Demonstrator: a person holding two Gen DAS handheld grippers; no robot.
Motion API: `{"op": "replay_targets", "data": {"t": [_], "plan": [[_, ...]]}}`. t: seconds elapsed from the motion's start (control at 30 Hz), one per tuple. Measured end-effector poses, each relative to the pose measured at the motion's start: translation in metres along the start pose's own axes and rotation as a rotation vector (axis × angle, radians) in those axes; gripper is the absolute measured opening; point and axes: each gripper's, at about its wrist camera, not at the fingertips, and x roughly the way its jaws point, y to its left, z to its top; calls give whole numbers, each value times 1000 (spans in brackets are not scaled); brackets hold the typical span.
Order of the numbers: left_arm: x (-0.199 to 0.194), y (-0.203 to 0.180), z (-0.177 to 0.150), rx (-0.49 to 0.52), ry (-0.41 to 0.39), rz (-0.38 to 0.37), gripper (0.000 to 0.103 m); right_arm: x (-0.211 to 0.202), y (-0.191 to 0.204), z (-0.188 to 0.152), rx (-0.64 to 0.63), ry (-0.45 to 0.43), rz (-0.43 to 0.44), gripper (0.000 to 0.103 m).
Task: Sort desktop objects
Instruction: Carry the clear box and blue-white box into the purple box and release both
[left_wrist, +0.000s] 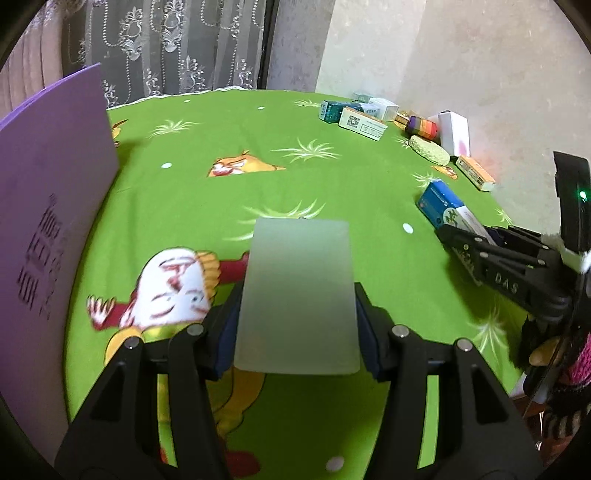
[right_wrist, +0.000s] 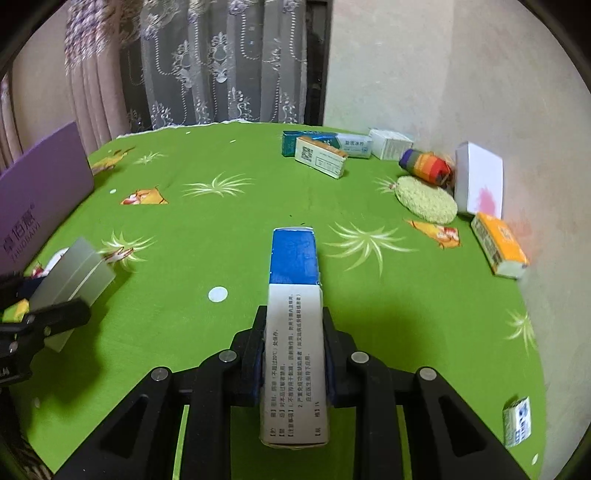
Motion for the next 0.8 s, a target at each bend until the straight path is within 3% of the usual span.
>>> {"op": "replay_targets", "data": {"t": [0.3,0.43,0.8], "plan": [[-35,3,-12,23,-50,-21,57,-23,2,-10,96,-24,32,25],[-74,3,-9,46,-141,3,57,-37,14,-4,66,-47,45,25],[-135,35,2,-25,-252,38,57,-68,57,24,-23,-121,96,25]]}}
